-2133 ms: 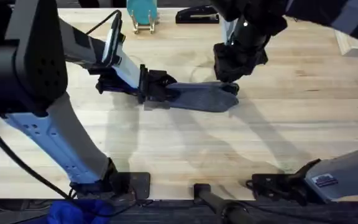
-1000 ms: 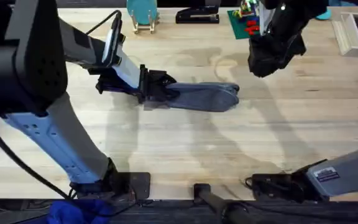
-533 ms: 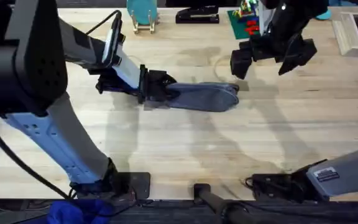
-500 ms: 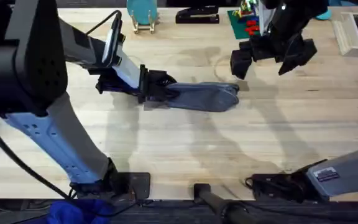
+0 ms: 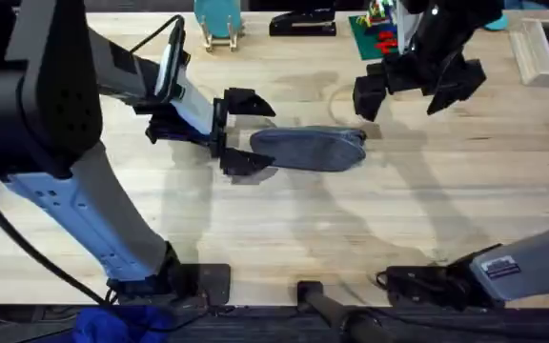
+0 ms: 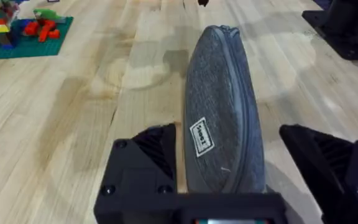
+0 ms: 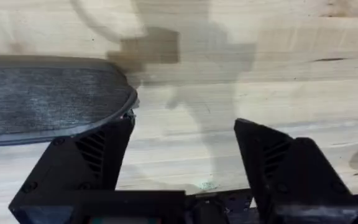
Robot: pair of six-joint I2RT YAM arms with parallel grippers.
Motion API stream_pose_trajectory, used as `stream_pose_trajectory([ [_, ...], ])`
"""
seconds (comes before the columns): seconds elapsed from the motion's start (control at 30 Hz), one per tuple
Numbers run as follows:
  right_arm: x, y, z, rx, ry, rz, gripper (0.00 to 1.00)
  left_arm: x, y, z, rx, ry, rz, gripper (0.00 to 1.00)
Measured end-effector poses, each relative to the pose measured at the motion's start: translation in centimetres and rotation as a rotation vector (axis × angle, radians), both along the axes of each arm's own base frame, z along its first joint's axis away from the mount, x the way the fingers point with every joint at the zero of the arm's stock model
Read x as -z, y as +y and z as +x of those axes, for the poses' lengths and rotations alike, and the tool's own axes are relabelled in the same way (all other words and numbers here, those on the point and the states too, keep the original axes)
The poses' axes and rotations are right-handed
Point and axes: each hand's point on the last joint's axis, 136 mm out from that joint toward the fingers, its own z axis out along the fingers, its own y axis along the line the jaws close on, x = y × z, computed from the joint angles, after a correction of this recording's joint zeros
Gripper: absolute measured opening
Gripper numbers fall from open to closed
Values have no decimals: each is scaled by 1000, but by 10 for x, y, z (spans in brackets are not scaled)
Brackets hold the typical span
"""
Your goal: Unzip the bag, pick up the pens from the table one at a time and place them inside, then zip the bag closed.
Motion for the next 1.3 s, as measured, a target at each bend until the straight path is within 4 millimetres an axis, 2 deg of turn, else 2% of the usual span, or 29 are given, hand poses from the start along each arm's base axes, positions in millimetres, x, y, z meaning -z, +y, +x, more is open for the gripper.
stream_pose_trajectory([
  [0.47, 0, 0, 1, 0, -6, 2, 997, 0, 0, -1, 0, 9, 0, 993],
  [0.73, 0, 0, 1, 0, -6, 2, 997, -12, 1, 4, 11, 63, 19, 995],
  [0.87, 0, 1, 1, 0, -6, 2, 997, -22, 2, 3, 27, 65, 56, 995],
  [1.13, -2, 4, 0, 1, -7, 28, 995, -62, 7, -2, 60, -32, 163, 995],
  [1.3, -30, 7, -6, -2, -93, 89, 996, -76, 4, -7, 99, -60, 287, 995],
])
